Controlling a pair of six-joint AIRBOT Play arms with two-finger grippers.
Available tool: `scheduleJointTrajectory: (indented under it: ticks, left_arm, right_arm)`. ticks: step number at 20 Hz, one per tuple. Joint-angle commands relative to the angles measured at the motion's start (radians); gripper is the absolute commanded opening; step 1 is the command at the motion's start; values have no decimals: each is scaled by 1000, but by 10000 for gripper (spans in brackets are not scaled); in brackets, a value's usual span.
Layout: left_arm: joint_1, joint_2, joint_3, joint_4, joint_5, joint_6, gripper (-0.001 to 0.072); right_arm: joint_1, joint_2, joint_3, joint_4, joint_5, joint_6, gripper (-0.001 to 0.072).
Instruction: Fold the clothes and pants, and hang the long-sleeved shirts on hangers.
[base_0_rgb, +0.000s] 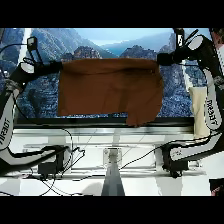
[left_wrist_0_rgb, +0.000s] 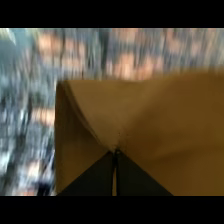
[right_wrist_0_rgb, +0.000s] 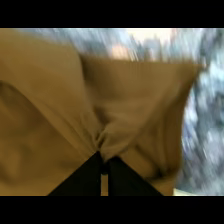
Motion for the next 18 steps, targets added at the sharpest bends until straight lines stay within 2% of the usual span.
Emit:
scheduleJointTrajectory:
  ticks: [1,3,10,14,15,16,17,18]
  left_arm:
    - [32,-7,1,140,-211,0,12]
    - [49,-7,1,150,-229,-1,12]
    - [92,-6,68,142,-196,-39,13]
    - [77,-37,68,143,-262,-39,13]
    - [71,-52,68,143,-265,-38,78]
    - [69,-62,68,143,-265,-38,390]
    - [69,-65,68,138,-266,-40,720]
    - [69,-61,72,131,-282,-42,696]
  right_arm:
    - [-1,-17,0,-126,235,-19,16]
    - [-1,-18,0,-136,289,-35,17]
    - [-1,-18,0,-173,240,-31,17]
    - [0,-21,0,-193,313,-31,36]
    - [0,-21,0,-187,298,-29,276]
    - [0,-21,0,-187,284,-14,545]
    - [0,-21,0,-190,267,8,608]
    - [0,-21,0,-196,268,9,602]
